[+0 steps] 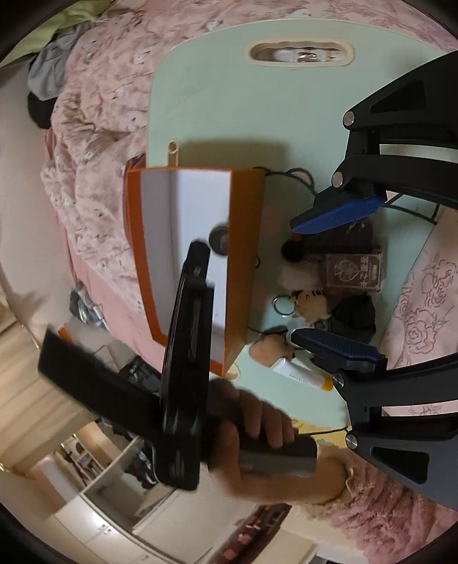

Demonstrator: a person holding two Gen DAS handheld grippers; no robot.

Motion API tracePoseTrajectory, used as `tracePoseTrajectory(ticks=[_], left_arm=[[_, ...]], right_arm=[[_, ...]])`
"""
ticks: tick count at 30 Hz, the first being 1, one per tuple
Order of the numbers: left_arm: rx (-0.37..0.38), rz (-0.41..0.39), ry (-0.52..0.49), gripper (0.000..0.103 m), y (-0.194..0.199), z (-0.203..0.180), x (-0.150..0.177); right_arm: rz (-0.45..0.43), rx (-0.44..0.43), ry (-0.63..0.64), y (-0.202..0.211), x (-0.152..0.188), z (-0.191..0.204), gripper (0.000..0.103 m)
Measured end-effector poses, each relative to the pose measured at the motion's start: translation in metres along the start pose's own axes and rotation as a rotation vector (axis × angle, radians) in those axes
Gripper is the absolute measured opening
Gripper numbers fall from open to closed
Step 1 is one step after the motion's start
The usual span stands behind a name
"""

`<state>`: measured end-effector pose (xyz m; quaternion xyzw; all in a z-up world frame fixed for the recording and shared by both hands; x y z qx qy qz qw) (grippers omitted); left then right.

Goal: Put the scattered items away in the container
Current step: 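Grasp the metal ring in the empty box with the left tool and lift it out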

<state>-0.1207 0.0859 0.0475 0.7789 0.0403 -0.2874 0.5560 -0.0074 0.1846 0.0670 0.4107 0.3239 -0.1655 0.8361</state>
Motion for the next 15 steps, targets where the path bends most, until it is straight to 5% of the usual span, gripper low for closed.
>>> tracePoseTrajectory(ticks=[6, 12, 15], left_arm=[[-0.130, 0.028, 0.020, 0.042, -0.014, 0.019, 0.001], [-0.075, -0.046, 0.071, 0.043, 0.008, 0.032, -0.010], [-0.137, -0.079, 0.057, 0.065, 0.008, 0.031, -0.012]], right_arm=[[-0.007, -0.019, -0.026, 0.004, 0.004, -0.007, 0.056], [0.005, -0.032, -0.033, -0.002, 0.007, -0.003, 0.056], [0.009, -0.039, -0.050, -0.005, 0.006, -0.005, 0.056]])
Point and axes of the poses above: each gripper's, at about its wrist camera, not at the fingertips, and y roughly against the way its jaws point, z to its left, x to its underside, the point moved 2 cm from there along -y, roughly the way its jaws point, and after that the axes turned 14 degrees about -z, right-handed, at the moved point
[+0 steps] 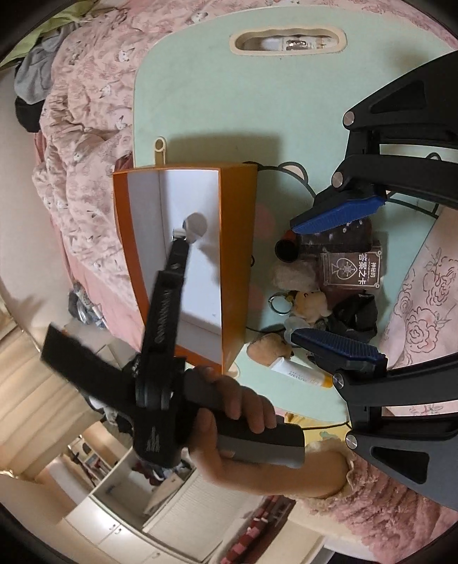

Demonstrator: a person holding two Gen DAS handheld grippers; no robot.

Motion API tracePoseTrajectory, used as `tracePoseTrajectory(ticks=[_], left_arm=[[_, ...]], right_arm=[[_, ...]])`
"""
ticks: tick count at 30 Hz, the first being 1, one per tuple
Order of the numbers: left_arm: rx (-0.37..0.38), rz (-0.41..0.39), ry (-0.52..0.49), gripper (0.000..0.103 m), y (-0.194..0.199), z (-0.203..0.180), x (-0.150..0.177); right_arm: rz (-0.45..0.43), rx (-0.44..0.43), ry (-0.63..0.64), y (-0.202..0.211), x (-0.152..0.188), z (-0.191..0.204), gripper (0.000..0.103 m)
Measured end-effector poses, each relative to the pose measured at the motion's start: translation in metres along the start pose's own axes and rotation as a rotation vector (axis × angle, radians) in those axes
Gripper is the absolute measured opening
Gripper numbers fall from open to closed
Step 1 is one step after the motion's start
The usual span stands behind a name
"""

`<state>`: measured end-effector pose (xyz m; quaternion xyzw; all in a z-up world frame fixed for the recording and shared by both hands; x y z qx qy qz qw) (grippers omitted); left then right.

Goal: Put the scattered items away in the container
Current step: 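Grasp the metal ring in the empty box with the left tool and lift it out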

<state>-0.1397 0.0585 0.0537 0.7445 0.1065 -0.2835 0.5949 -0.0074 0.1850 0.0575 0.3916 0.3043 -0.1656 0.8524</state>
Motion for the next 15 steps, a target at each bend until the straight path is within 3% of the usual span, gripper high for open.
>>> tracePoseTrajectory(ticks=[8, 9, 11, 12, 15], left_arm=[[0.040, 0.072, -0.069, 0.064, -0.039, -0.023, 0.015], [0.034, 0.064, -0.098, 0.059, -0.040, -0.026, 0.018], [0.089, 0.088, -0.079, 0.032, -0.038, -0.028, 0.019], [0.104, 0.107, -0.065, 0.027, -0.038, -0.027, 0.019], [0.035, 0.058, -0.122, 0.027, -0.030, -0.025, 0.016]], right_arm=[[0.006, -0.002, -0.032, -0.002, 0.001, -0.006, 0.056], [0.004, 0.000, -0.037, -0.001, 0.001, -0.008, 0.056], [-0.001, -0.002, -0.045, 0.001, 0.001, -0.010, 0.056], [-0.005, -0.001, -0.048, 0.002, 0.000, -0.011, 0.056], [-0.013, 0.000, -0.053, 0.003, -0.002, -0.012, 0.056]])
Point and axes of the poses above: each gripper's, at about its wrist camera, not at the fingertips, and y roughly against the way its jaws point, z to its left, x to its underside, the point moved 2 cm from there along -y, roughly the way its jaws point, and after that the axes turned 14 degrees about -z, right-handed, at the moved point
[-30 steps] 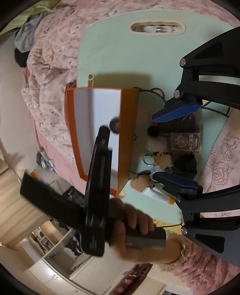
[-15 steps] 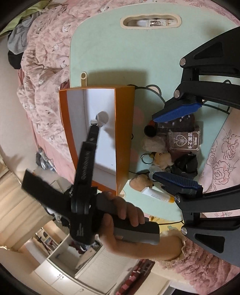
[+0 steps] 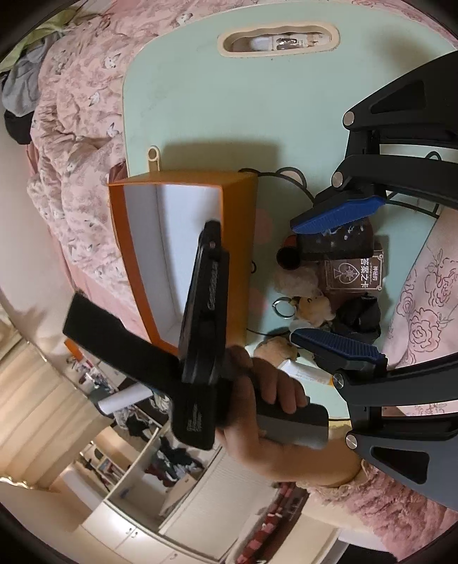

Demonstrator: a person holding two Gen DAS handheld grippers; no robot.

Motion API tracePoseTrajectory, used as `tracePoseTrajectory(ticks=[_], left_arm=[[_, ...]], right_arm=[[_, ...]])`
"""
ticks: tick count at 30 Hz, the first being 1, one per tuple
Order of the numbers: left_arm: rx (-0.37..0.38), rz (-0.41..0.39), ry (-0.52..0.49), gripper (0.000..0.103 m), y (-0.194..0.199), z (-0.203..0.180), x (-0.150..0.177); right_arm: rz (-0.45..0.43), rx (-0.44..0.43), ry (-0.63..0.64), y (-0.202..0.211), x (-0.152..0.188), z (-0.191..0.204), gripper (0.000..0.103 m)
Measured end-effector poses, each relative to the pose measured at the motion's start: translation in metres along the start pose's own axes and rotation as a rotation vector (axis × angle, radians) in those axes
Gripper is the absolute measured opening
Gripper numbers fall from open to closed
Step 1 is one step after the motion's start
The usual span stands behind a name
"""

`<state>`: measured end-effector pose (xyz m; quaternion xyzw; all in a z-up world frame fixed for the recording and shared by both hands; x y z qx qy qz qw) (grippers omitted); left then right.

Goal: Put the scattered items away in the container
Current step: 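Grasp the metal ring in the empty box with the left tool and lift it out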

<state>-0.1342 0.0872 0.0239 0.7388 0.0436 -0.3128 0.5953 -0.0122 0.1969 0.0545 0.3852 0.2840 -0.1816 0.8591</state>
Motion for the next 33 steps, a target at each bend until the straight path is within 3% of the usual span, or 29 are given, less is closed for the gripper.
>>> tracePoseTrajectory(ticks=[2, 8, 13, 19, 23, 26, 28, 33], left_arm=[[-0.022, -0.030, 0.006, 0.027, 0.008, 0.006, -0.003], [0.049, -0.189, 0.061, 0.027, 0.072, 0.022, -0.012], [0.141, -0.251, 0.061, 0.027, 0.124, 0.019, 0.021], [0.098, -0.239, 0.100, 0.027, 0.119, 0.030, 0.082], [0.108, -0.262, 0.179, 0.027, 0.105, 0.041, 0.094], [0.122, -0.239, 0.210, 0.039, 0.094, 0.045, 0.097], [0.117, -0.243, 0.208, 0.060, 0.095, 0.045, 0.101], [0.120, -0.345, 0.234, 0.061, 0.128, 0.051, 0.119]], right_arm=[[-0.003, -0.001, -0.002, 0.000, -0.001, 0.000, 0.056], [0.004, 0.001, 0.000, -0.001, 0.000, 0.001, 0.056], [-0.009, 0.004, 0.003, 0.001, 0.000, 0.002, 0.056], [-0.024, 0.034, 0.006, -0.001, -0.001, 0.000, 0.056], [-0.041, 0.054, 0.065, -0.003, 0.004, 0.011, 0.056], [-0.056, 0.063, 0.121, -0.003, 0.009, 0.024, 0.056], [-0.064, 0.065, 0.157, -0.003, 0.014, 0.033, 0.056], [-0.086, 0.085, 0.241, 0.002, 0.031, 0.052, 0.056]])
Point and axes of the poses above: each gripper's, at about its wrist camera, not at the fingertips, and y roughly against the way its jaws point, z to its left, x to its underside, the point moved 2 cm from there along -y, roughly the way its jaws point, and after that the axes turned 14 degrees about -z, right-handed, at the moved point
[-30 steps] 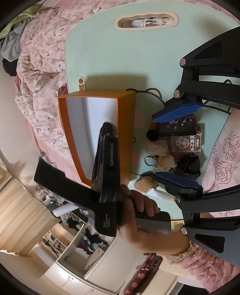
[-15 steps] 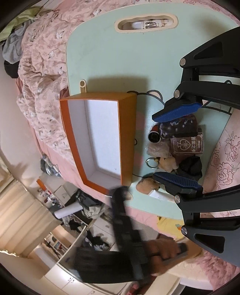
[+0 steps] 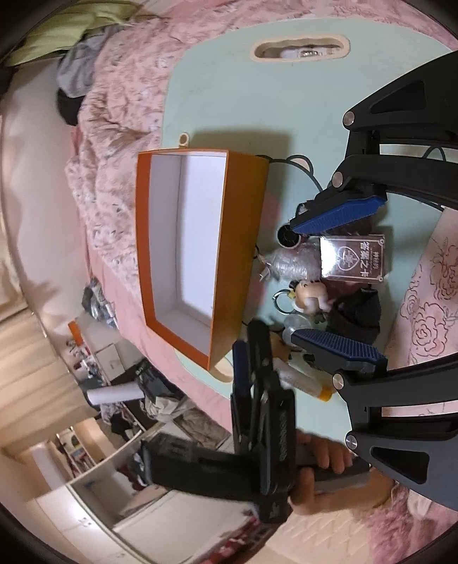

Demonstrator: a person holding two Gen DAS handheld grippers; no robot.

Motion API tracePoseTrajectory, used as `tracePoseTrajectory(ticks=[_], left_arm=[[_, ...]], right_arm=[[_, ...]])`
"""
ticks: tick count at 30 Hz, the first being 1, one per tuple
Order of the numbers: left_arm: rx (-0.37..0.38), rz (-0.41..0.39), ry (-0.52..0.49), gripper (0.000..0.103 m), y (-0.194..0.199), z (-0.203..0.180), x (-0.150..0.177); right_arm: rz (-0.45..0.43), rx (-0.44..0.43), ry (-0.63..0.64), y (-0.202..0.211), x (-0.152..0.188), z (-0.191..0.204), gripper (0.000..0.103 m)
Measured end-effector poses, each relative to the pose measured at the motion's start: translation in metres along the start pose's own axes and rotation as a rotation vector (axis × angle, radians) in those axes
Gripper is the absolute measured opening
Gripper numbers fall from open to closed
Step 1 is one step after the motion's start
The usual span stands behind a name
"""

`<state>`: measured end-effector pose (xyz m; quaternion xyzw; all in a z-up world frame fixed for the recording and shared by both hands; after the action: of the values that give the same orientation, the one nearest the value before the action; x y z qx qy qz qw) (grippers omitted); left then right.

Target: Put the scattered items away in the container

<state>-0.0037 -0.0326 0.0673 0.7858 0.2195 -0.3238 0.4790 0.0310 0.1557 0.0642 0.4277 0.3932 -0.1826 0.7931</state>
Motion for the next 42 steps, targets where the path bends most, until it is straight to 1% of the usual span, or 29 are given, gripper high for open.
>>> tracePoseTrajectory(ticks=[2, 3, 4, 5, 7, 8, 9, 11, 13, 14, 15, 16, 18, 20, 21, 22, 24, 25, 29, 42], left_arm=[[-0.017, -0.046, -0.019, 0.063, 0.023, 0.002, 0.008], [-0.042, -0.057, -0.040, 0.067, 0.032, 0.000, 0.014], [-0.075, -0.062, -0.071, 0.069, 0.041, -0.003, 0.023], [-0.108, -0.065, -0.104, 0.069, 0.048, -0.006, 0.032], [-0.172, -0.071, -0.166, 0.069, 0.061, -0.011, 0.056], [-0.214, -0.076, -0.178, 0.069, 0.065, -0.011, 0.067], [-0.250, -0.071, -0.177, 0.069, 0.065, -0.008, 0.076], [-0.305, -0.045, -0.170, 0.069, 0.060, -0.004, 0.093], [-0.359, -0.031, -0.153, 0.069, 0.053, 0.000, 0.105], [-0.368, -0.014, -0.151, 0.069, 0.048, 0.002, 0.110], [-0.366, 0.009, -0.149, 0.069, 0.042, 0.002, 0.115], [-0.357, 0.018, -0.138, 0.069, 0.038, 0.002, 0.118], [-0.363, -0.009, -0.115, 0.070, 0.036, 0.002, 0.122], [-0.409, -0.031, -0.128, 0.080, 0.032, 0.004, 0.124], [-0.424, -0.039, -0.131, 0.088, 0.030, 0.005, 0.124], [-0.426, -0.051, -0.126, 0.093, 0.030, 0.008, 0.124], [-0.428, -0.070, -0.125, 0.097, 0.029, 0.011, 0.125], [-0.430, -0.076, -0.126, 0.103, 0.029, 0.012, 0.125], [-0.431, -0.089, -0.124, 0.103, 0.029, 0.012, 0.128], [-0.429, -0.091, -0.127, 0.103, 0.026, 0.013, 0.124]], right_arm=[[0.015, 0.007, 0.041, 0.004, 0.010, 0.010, 0.058], [0.030, 0.024, 0.073, 0.006, 0.017, 0.015, 0.064], [0.042, 0.054, 0.112, 0.008, 0.026, 0.019, 0.067], [0.044, 0.095, 0.146, 0.011, 0.035, 0.022, 0.072], [0.046, 0.181, 0.204, 0.014, 0.052, 0.025, 0.074], [0.054, 0.204, 0.218, 0.014, 0.059, 0.025, 0.074], [0.066, 0.210, 0.219, 0.013, 0.065, 0.024, 0.075], [0.076, 0.218, 0.178, 0.008, 0.070, 0.018, 0.076], [0.090, 0.264, 0.137, 0.000, 0.075, 0.007, 0.079], [0.116, 0.285, 0.130, -0.005, 0.080, 0.005, 0.082], [0.163, 0.291, 0.111, -0.012, 0.085, 0.001, 0.086], [0.179, 0.302, 0.108, -0.015, 0.088, -0.001, 0.090], [0.191, 0.320, 0.106, -0.015, 0.087, -0.004, 0.096], [0.199, 0.327, 0.106, -0.015, 0.086, -0.005, 0.099], [0.201, 0.330, 0.107, -0.015, 0.085, -0.005, 0.100], [0.203, 0.332, 0.107, -0.015, 0.084, -0.005, 0.100], [0.204, 0.335, 0.107, -0.015, 0.083, -0.005, 0.102], [0.203, 0.335, 0.107, -0.016, 0.082, -0.005, 0.102], [0.205, 0.335, 0.108, -0.015, 0.080, -0.007, 0.103], [0.209, 0.319, 0.110, -0.019, 0.079, -0.008, 0.103]])
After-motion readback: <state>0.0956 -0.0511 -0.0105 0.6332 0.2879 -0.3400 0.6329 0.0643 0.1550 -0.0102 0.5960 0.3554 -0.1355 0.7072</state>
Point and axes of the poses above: each gripper's, at about its wrist camera, not at the fingertips, and y roughly against the way its jaws point, z to its left, x to its underside, the point moved 2 cm from there along -y, roughly the way its jaws point, and after that the axes turned 14 degrees about -z, right-handed, at the moved point
